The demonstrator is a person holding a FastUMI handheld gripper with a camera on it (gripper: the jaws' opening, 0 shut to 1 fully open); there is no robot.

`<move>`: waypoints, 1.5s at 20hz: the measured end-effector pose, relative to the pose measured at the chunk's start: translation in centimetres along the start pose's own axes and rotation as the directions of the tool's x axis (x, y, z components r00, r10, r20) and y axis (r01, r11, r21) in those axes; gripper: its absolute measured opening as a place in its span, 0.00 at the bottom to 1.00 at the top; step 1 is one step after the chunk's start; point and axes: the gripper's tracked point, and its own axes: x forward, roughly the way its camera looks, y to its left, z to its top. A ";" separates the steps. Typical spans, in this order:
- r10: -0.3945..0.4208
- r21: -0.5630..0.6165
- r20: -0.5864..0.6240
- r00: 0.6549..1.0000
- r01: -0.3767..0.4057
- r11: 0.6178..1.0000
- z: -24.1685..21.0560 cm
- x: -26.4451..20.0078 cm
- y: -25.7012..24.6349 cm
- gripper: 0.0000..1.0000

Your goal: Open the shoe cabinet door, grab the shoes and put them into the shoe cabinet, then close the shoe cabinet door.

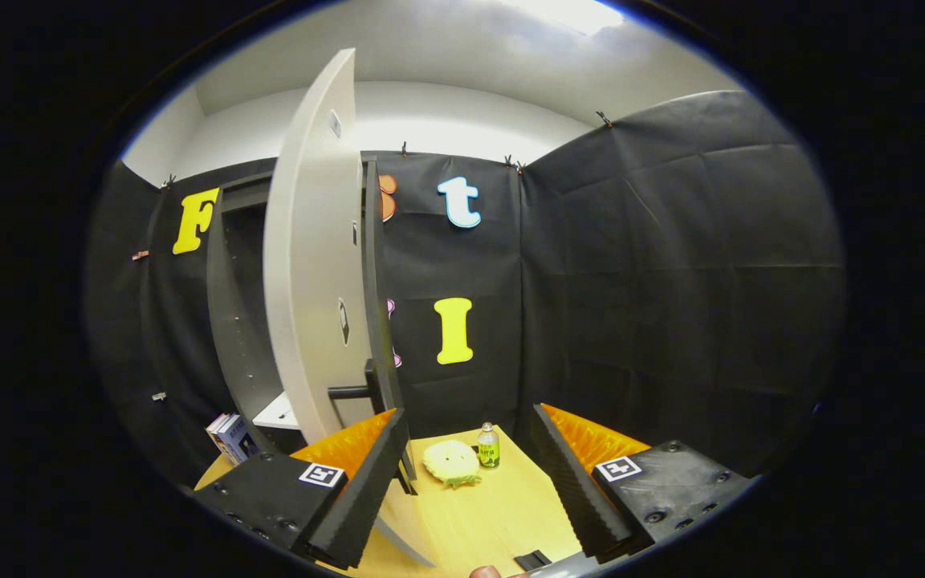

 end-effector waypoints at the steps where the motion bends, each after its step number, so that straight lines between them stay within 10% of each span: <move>1: 0.009 0.000 -0.010 1.000 -0.009 1.000 -0.5 0.2 0.3 0.98; 30: 0.186 0.024 -0.061 0.981 -0.185 0.982 -3.2 -1.8 17.4 0.98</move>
